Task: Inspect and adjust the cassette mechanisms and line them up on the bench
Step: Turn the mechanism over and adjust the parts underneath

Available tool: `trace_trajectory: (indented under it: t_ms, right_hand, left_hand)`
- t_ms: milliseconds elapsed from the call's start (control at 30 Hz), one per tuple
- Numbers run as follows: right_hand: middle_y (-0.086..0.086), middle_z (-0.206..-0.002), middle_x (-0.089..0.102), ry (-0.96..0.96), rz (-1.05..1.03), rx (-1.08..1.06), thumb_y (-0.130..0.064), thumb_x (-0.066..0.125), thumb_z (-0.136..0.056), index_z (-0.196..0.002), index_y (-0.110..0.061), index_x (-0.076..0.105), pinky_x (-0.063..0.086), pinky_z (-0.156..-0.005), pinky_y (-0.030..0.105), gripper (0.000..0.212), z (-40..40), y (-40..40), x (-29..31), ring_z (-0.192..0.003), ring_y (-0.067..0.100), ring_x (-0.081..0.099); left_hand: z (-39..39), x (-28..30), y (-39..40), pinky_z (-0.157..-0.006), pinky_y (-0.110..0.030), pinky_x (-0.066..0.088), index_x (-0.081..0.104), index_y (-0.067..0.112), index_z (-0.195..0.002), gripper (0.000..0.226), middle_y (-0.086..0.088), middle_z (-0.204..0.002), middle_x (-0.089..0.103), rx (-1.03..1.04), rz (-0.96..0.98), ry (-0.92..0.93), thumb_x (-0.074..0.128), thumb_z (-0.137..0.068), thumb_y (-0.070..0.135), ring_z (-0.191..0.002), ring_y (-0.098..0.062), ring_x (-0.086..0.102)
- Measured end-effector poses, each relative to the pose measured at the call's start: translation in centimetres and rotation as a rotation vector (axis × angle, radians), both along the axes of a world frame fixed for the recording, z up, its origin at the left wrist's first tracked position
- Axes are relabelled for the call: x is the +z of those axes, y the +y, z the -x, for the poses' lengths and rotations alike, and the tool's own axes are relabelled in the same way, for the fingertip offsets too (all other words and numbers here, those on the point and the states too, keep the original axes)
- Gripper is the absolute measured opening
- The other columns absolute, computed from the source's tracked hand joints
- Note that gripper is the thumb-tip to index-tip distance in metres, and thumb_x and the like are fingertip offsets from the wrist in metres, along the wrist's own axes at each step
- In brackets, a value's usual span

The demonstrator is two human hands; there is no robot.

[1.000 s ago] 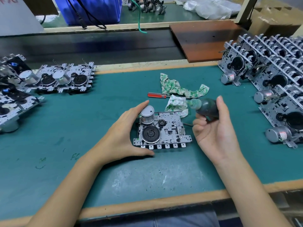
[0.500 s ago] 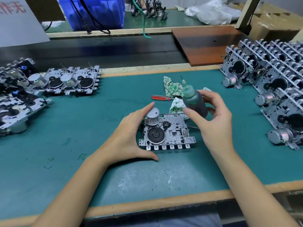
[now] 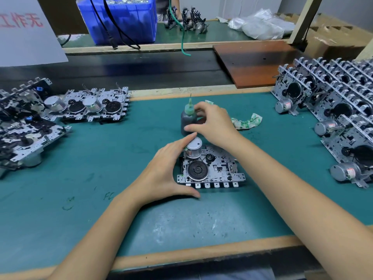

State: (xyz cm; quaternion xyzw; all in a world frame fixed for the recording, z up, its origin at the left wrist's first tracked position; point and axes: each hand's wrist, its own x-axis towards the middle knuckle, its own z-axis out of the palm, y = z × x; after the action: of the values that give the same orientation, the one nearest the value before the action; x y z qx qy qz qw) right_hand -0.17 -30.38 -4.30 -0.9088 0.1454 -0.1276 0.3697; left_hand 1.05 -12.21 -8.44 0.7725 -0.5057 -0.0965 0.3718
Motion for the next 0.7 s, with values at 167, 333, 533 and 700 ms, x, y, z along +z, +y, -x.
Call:
trace_trajectory:
  t_ms: [167,333,533,700]
  right_hand:
    - [-0.003,-0.118,0.063,0.066,0.035,-0.009,-0.027,0.077,-0.074,-0.121,-0.022,0.056,0.044,-0.093,0.033,0.052,0.3,0.0,0.1,-0.109,0.015,0.058]
    - [-0.008,-0.117,0.06,-0.098,0.008,-0.074,-0.033,0.067,-0.085,-0.115,-0.026,0.058,0.04,-0.089,0.025,0.032,4.5,-0.2,0.7,-0.103,0.005,0.052]
    - [-0.015,-0.085,0.062,-0.197,-0.045,-0.165,-0.03,0.06,-0.089,-0.083,-0.03,0.061,0.039,-0.067,0.013,0.006,9.2,-0.4,0.5,-0.078,0.001,0.054]
    - [-0.007,-0.051,0.054,-0.14,0.015,-0.309,-0.043,0.052,-0.088,-0.063,-0.021,0.053,0.044,-0.064,0.03,0.034,13.2,-0.6,-1.1,-0.054,0.014,0.054]
  left_hand:
    - [0.2,0.0,0.0,-0.109,-0.013,0.022,0.014,0.05,-0.138,0.111,0.038,-0.14,0.021,-0.011,0.01,-0.022,0.081,-0.05,0.062,-0.131,0.011,0.027]
    - [0.5,0.3,0.0,-0.093,-0.015,0.036,0.042,0.047,-0.12,0.054,0.026,-0.116,0.053,0.175,0.116,-0.033,0.059,-0.072,0.064,-0.107,-0.002,0.052]
    - [0.6,0.2,-0.1,-0.084,-0.034,0.047,0.062,0.024,-0.107,0.038,0.015,-0.101,0.061,0.182,0.163,-0.103,0.061,-0.08,0.051,-0.092,-0.009,0.059]
    - [0.6,0.1,-0.1,-0.077,-0.015,0.045,0.062,0.023,-0.105,0.037,0.016,-0.099,0.06,0.178,0.185,-0.074,0.063,-0.08,0.05,-0.091,-0.002,0.058]
